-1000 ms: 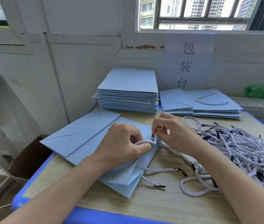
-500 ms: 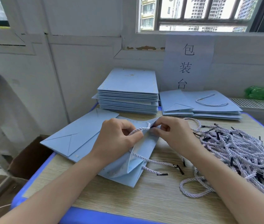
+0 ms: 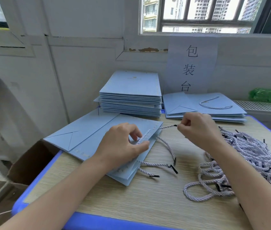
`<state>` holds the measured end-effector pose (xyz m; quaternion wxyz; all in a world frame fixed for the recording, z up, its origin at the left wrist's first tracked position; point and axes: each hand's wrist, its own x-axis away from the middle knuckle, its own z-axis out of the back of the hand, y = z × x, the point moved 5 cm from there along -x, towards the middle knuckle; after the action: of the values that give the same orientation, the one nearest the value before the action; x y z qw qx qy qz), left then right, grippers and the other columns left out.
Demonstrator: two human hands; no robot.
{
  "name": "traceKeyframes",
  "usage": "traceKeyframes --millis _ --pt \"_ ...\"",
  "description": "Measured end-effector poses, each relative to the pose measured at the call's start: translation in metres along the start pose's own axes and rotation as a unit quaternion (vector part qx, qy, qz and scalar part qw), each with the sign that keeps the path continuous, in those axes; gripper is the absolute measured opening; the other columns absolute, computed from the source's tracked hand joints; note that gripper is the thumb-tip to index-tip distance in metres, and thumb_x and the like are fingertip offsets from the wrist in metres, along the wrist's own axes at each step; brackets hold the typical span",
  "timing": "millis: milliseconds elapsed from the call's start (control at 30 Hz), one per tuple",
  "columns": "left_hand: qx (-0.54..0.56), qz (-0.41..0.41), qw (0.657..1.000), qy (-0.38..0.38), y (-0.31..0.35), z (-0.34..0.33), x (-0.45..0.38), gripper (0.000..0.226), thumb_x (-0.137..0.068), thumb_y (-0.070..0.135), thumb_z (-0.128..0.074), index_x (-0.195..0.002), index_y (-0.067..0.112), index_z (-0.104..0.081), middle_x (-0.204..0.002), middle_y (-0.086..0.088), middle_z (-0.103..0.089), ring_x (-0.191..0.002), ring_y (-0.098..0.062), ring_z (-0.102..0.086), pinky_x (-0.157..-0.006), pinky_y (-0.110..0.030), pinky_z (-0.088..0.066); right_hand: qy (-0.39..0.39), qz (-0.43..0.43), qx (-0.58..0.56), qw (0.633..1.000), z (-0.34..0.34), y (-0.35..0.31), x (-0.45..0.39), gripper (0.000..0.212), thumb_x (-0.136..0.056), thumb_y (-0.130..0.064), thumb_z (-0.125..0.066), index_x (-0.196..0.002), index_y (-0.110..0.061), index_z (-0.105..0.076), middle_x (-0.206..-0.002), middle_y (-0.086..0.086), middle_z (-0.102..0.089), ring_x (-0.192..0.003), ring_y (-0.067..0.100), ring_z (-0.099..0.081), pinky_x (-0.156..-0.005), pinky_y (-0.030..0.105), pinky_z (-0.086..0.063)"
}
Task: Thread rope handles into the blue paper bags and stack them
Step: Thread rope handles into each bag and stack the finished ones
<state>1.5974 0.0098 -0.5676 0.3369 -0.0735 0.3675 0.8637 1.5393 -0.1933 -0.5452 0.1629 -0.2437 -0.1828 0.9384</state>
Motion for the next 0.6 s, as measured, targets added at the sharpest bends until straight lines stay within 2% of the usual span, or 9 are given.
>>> traceKeyframes --millis 67,133,200,267,333,433,600 --pt "-0.007 -0.002 1.000 -0.009 -0.001 -0.002 -0.001 0.020 -0.076 0.046 -0.071 -0.080 0.027 -0.064 -0.079 0.012 -0.060 -0.070 -0.001 -0.049 -0.068 -0.024 -0.040 -0.029 -0.009 0.071 0.997 -0.010 -0.001 0.003 0.017 -0.084 -0.023 -0.054 -0.068 -0.017 -0.049 -0.075 0.002 -0.058 -0.075 0.026 -0.054 -0.058 0.030 -0.037" --pt "-0.014 -0.008 1.000 -0.010 -0.002 -0.003 -0.001 0.026 -0.074 0.047 -0.070 -0.078 0.022 -0.066 -0.077 0.011 -0.059 -0.067 -0.002 -0.048 -0.067 -0.023 -0.038 -0.052 0.006 0.092 0.994 -0.015 -0.007 0.006 0.027 -0.088 -0.030 -0.055 -0.067 -0.020 -0.041 -0.072 -0.001 -0.053 -0.076 0.023 -0.051 -0.061 0.031 -0.033" --pt "-0.013 -0.017 1.000 -0.004 -0.001 -0.004 -0.001 0.031 -0.066 0.050 -0.061 -0.071 0.020 -0.064 -0.072 0.009 -0.058 -0.064 -0.003 -0.048 -0.064 -0.022 -0.038 -0.090 0.042 0.018 0.995 -0.018 -0.019 0.011 0.031 -0.088 -0.035 -0.059 -0.065 -0.022 -0.042 -0.065 -0.007 -0.049 -0.067 0.015 -0.047 -0.059 0.030 -0.032" --pt "-0.009 -0.025 1.000 0.008 0.001 -0.004 -0.001 0.029 -0.064 0.047 -0.058 -0.064 0.018 -0.062 -0.068 0.006 -0.057 -0.060 -0.006 -0.048 -0.061 -0.023 -0.040 -0.163 0.079 -0.085 0.980 -0.025 -0.035 0.020 0.029 -0.087 -0.034 -0.062 -0.064 -0.024 -0.048 -0.060 -0.009 -0.048 -0.056 0.007 -0.042 -0.055 0.026 -0.032" --pt "-0.009 -0.034 0.999 0.018 0.002 -0.003 -0.002 0.028 -0.063 0.044 -0.059 -0.059 0.016 -0.060 -0.064 0.005 -0.056 -0.058 -0.008 -0.049 -0.059 -0.026 -0.042 -0.215 0.110 -0.064 0.968 -0.038 -0.047 0.029 0.029 -0.087 -0.037 -0.059 -0.062 -0.027 -0.048 -0.059 -0.009 -0.048 -0.056 0.005 -0.042 -0.057 0.027 -0.034" --pt "-0.019 -0.056 0.998 0.025 0.005 -0.006 -0.002 0.024 -0.064 0.038 -0.059 -0.054 0.016 -0.053 -0.061 0.006 -0.054 -0.057 -0.010 -0.050 -0.057 -0.026 -0.041 -0.174 0.115 0.040 0.977 -0.048 -0.051 0.031 0.030 -0.089 -0.043 -0.050 -0.064 -0.026 -0.046 -0.070 -0.008 -0.053 -0.071 0.014 -0.047 -0.059 0.030 -0.034" --pt "-0.063 -0.106 0.991 0.045 0.017 -0.010 0.005 0.024 -0.069 0.030 -0.055 -0.055 0.011 -0.050 -0.060 0.002 -0.050 -0.054 -0.019 -0.048 -0.053 -0.030 -0.038 -0.115 0.077 0.097 0.986 -0.045 -0.060 0.038 0.025 -0.093 -0.037 -0.039 -0.078 -0.020 -0.047 -0.097 0.005 -0.065 -0.088 0.026 -0.056 -0.063 0.031 -0.031"
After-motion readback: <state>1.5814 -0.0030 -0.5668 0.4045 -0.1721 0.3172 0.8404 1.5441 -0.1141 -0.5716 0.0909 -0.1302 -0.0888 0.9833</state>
